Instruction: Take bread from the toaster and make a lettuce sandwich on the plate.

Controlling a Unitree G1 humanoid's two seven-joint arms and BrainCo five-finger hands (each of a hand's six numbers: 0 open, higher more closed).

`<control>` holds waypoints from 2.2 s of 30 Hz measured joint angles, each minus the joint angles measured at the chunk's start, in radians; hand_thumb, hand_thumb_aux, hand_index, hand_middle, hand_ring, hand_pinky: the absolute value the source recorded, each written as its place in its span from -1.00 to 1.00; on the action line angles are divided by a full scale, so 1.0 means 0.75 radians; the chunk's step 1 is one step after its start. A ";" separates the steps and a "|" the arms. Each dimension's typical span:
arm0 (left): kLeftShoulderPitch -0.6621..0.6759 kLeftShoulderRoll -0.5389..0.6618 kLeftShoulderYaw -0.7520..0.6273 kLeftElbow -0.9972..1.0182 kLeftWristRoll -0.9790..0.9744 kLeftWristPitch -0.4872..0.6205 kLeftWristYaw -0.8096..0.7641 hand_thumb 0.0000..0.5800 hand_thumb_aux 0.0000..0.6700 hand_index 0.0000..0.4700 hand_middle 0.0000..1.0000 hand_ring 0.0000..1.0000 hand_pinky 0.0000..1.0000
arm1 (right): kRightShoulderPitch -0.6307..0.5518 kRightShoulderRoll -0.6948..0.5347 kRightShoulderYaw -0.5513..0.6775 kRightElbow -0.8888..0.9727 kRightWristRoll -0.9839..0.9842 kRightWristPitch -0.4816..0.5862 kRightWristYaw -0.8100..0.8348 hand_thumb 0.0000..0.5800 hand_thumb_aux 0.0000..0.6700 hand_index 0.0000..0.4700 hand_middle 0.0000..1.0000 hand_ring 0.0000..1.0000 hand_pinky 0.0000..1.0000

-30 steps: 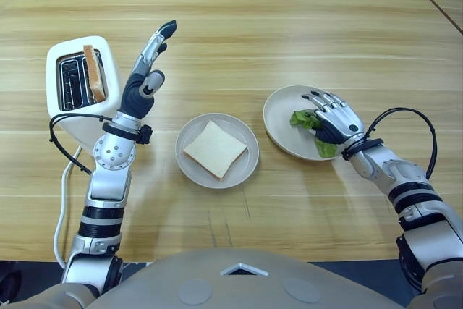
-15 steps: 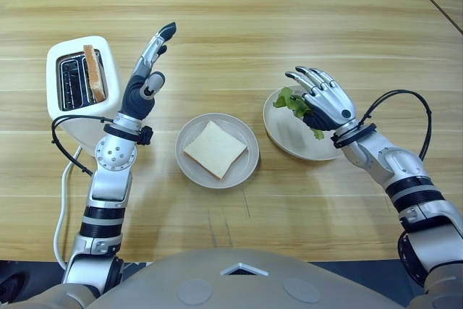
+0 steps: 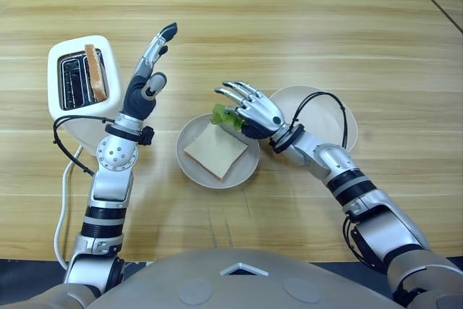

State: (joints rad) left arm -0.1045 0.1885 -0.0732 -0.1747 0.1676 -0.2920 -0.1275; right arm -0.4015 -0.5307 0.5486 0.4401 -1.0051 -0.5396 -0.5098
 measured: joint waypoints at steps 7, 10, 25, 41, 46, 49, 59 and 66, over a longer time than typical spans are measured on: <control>0.000 0.000 0.005 0.001 0.000 -0.001 0.000 -1.00 -1.00 -1.00 -1.00 -1.00 -1.00 | -0.007 0.087 0.089 -0.012 -0.042 -0.016 0.030 1.00 1.00 1.00 -1.00 -1.00 -1.00; 0.000 0.000 0.004 0.001 0.000 -0.001 0.000 -1.00 -1.00 -1.00 -1.00 -1.00 -1.00 | 0.005 0.093 0.100 -0.033 -0.041 -0.020 0.052 1.00 1.00 1.00 -1.00 -1.00 -1.00; 0.004 0.007 0.005 -0.065 0.000 0.015 -0.007 -1.00 -1.00 -1.00 -1.00 -1.00 -1.00 | 0.075 -0.060 0.036 -0.214 0.076 -0.052 0.390 -1.00 -1.00 -1.00 -1.00 -1.00 -1.00; 0.035 0.544 0.702 -0.440 0.497 0.476 0.031 -1.00 -1.00 -1.00 -1.00 -1.00 -1.00 | 0.161 -0.197 -0.163 -0.464 0.147 -0.058 0.536 -1.00 -1.00 -1.00 -1.00 -1.00 -1.00; 0.145 0.586 0.537 -0.287 0.719 0.543 -0.014 -1.00 -1.00 -1.00 -1.00 -1.00 -1.00 | 0.174 -0.184 -0.170 -0.474 0.143 -0.056 0.535 -1.00 -1.00 -1.00 -1.00 -1.00 -1.00; 0.177 0.574 0.445 -0.282 0.740 0.565 -0.057 -1.00 -1.00 -1.00 -1.00 -1.00 -1.00 | 0.174 -0.184 -0.175 -0.474 0.139 -0.056 0.534 -1.00 -1.00 -1.00 -1.00 -1.00 -1.00; 0.265 0.574 0.301 -0.256 0.794 0.616 -0.170 -1.00 -1.00 -1.00 -1.00 -1.00 -1.00 | 0.181 -0.180 -0.189 -0.474 0.128 -0.056 0.528 -1.00 -1.00 -1.00 -1.00 -1.00 -1.00; 0.262 0.580 0.266 -0.224 0.826 0.615 -0.123 0.57 0.07 0.07 -1.00 -1.00 -1.00 | 0.181 -0.164 -0.189 -0.473 0.125 -0.056 0.524 -1.00 -1.00 -1.00 -1.00 -1.00 -1.00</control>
State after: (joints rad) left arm 0.0918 0.6237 0.1260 -0.3425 0.7872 0.1691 -0.2195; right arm -0.2657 -0.6540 0.4068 0.0857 -0.9117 -0.5819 -0.1170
